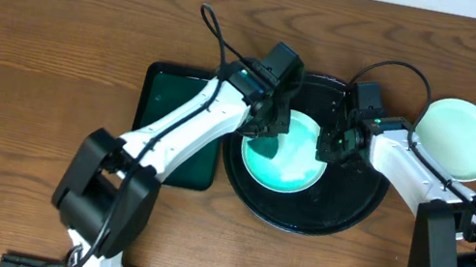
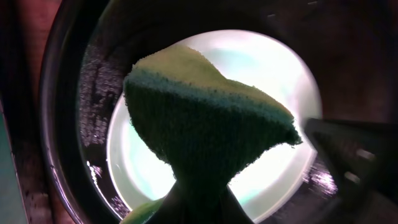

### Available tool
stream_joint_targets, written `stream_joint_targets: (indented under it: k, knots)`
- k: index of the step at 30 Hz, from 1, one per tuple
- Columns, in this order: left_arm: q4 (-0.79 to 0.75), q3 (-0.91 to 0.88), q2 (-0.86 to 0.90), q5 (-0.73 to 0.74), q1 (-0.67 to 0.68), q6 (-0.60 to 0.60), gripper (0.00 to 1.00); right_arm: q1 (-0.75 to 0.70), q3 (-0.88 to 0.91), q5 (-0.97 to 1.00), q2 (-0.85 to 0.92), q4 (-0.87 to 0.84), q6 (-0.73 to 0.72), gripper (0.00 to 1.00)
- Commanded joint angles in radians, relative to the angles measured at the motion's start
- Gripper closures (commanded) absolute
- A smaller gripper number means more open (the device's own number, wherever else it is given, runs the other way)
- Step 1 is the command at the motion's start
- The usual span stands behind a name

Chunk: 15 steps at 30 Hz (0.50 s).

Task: Clean dirty plates on tray and stack at the side
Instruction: 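Scrub the plate surface with the sponge while the right gripper holds the rim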

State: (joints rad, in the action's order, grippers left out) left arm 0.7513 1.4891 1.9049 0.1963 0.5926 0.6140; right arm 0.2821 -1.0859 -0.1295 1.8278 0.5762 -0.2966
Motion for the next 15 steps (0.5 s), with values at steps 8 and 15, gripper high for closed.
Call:
stream_joint_targets:
  k: [8,15]
  knots:
    - [-0.012,-0.014,0.196,-0.054,0.002,0.048,0.92,0.021,0.008,-0.018,-0.008,-0.012,0.006,0.99]
    - [-0.058,-0.014,0.284,0.132,0.032,0.053,0.93,0.021,0.008,-0.018,-0.008,-0.012,0.006,0.99]
